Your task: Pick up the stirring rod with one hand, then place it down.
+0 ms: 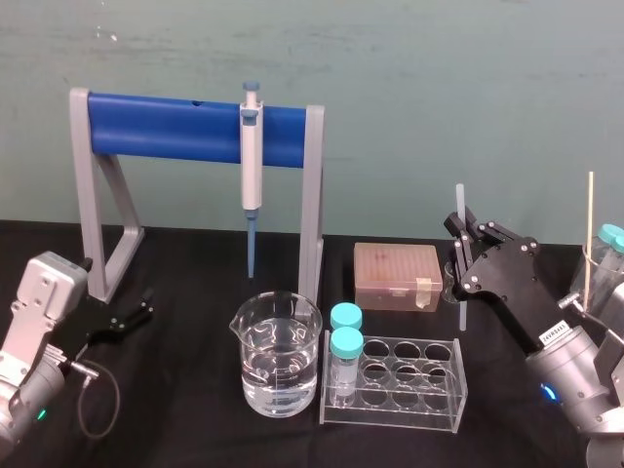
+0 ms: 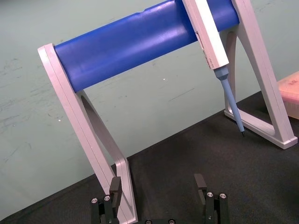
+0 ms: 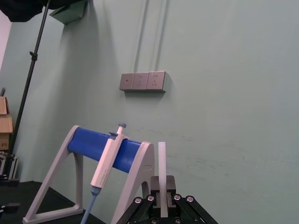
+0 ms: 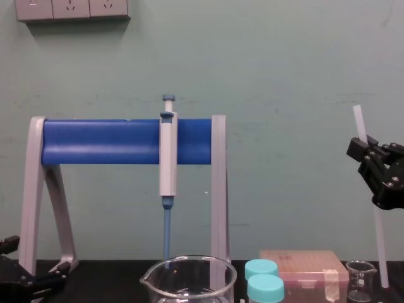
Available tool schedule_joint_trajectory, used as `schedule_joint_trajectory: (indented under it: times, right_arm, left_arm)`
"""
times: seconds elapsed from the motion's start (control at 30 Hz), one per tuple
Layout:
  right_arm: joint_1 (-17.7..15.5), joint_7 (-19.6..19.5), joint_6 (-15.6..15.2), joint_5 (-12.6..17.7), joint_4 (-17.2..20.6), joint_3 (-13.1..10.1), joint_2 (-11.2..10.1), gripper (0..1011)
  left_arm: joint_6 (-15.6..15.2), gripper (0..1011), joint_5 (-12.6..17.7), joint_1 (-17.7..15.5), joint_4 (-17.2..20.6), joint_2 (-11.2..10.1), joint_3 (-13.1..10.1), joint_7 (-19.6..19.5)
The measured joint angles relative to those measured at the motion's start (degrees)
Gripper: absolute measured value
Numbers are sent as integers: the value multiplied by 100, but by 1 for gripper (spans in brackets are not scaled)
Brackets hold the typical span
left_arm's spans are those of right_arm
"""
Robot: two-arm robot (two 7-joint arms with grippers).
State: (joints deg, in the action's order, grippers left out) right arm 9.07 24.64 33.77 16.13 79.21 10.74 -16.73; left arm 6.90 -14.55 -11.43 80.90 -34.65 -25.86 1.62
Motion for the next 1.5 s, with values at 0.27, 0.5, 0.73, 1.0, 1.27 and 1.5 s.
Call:
schedule_joint_trajectory:
  times: [0.27, 0.5, 0.73, 1.0, 1.27, 1.5]
  right_arm:
    - [4, 5, 0, 4, -3, 5, -4, 71]
    - [7, 8, 0, 7, -3, 6, -5, 70]
    - [7, 10, 0, 10, -3, 6, -5, 71]
    - [7, 13, 0, 10, -3, 5, -6, 70]
    - [7, 13, 0, 10, -3, 5, -5, 71]
    - [7, 13, 1, 9, -3, 5, -6, 71]
  left_arm:
    - [0, 1000, 0, 0, 0, 0, 0, 0]
    - [0, 1000, 0, 0, 0, 0, 0, 0]
    - [0, 1000, 0, 0, 0, 0, 0, 0]
    - [0, 1000, 0, 0, 0, 0, 0, 0]
    - [0, 1000, 0, 0, 0, 0, 0, 0]
    - [0, 1000, 0, 0, 0, 0, 0, 0]
